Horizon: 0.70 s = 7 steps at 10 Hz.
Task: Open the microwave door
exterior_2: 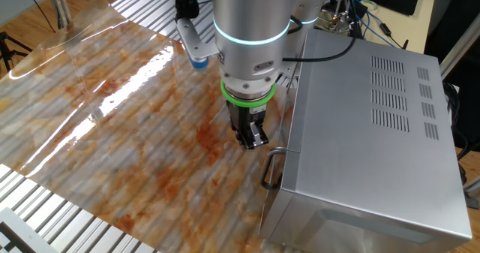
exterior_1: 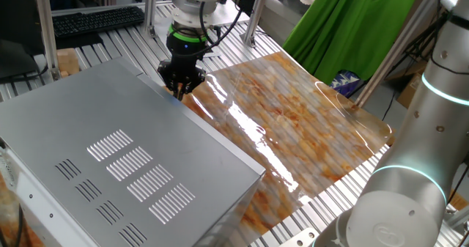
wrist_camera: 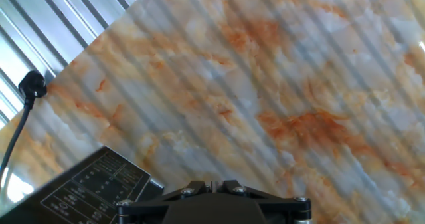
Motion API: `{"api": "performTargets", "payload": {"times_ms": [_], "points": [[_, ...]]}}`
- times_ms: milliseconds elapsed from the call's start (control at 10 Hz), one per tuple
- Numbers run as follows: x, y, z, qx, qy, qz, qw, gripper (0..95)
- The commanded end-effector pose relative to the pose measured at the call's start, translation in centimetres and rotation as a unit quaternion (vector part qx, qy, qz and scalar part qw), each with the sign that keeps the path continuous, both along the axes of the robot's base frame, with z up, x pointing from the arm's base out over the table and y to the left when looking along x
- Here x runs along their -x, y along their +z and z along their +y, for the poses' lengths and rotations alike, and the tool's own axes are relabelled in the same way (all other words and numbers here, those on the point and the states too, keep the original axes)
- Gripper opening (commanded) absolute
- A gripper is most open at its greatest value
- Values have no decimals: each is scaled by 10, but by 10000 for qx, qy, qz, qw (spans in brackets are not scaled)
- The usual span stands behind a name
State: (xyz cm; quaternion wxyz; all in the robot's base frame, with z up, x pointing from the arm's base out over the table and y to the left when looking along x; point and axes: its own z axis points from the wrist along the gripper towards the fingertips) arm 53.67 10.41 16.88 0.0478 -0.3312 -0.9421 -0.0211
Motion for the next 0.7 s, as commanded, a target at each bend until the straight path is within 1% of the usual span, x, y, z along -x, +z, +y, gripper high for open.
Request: {"api": "performTargets", "payload": {"times_ms": [100,300,400,500,600,700], "points": [[-2,-3,2,-19,-308,-49,9995,380],[-9,-2,6,-115,-507,-31,9986,380],[-11,0,8,-113,-538,-28,9985,380],[-14,2,10,-152,-583,-14,9982,380],[-16,4,16,-205,-659,-5,9976,380],[-17,5,21,-204,-710,4,9973,380]]}}
